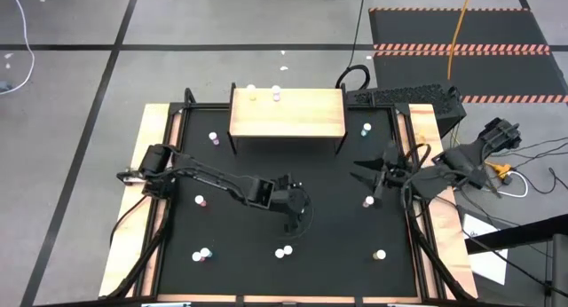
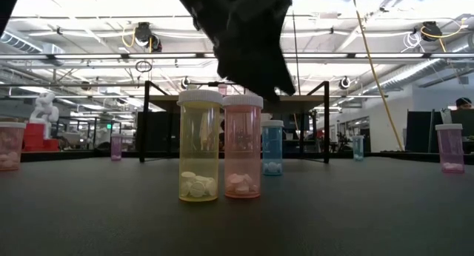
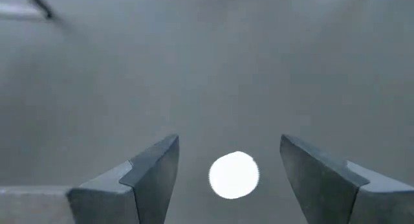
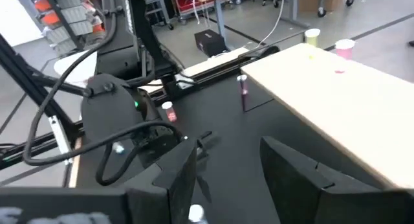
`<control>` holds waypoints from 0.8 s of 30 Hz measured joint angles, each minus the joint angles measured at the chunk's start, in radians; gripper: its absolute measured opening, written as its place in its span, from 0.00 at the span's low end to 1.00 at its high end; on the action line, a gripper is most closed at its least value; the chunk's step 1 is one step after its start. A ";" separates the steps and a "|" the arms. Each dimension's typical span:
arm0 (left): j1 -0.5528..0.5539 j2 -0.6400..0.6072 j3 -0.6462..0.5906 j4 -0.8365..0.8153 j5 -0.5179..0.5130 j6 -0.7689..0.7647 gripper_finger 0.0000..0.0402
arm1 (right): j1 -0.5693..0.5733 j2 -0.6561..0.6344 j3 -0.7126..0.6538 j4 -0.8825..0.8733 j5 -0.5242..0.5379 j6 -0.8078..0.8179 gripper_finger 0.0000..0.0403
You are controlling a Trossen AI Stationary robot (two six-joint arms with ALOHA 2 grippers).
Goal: Pick and place medicine bottles onto shelf by color
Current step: Put the middle blue pill bottle on the shelf
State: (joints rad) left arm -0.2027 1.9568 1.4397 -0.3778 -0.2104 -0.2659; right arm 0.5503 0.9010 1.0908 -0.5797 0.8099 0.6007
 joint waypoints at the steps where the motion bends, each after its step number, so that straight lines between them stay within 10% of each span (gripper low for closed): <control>1: 0.007 0.000 0.000 -0.015 0.001 -0.006 0.67 | -0.004 -0.013 0.000 -0.008 0.000 -0.005 0.41; 24: 0.028 0.001 -0.001 -0.045 0.129 0.089 0.67 | -0.007 -0.049 0.000 -0.054 -0.001 -0.013 0.41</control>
State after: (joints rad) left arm -0.1743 1.9574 1.4391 -0.4231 -0.0815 -0.1766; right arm 0.5438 0.8516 1.0905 -0.6338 0.8084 0.5879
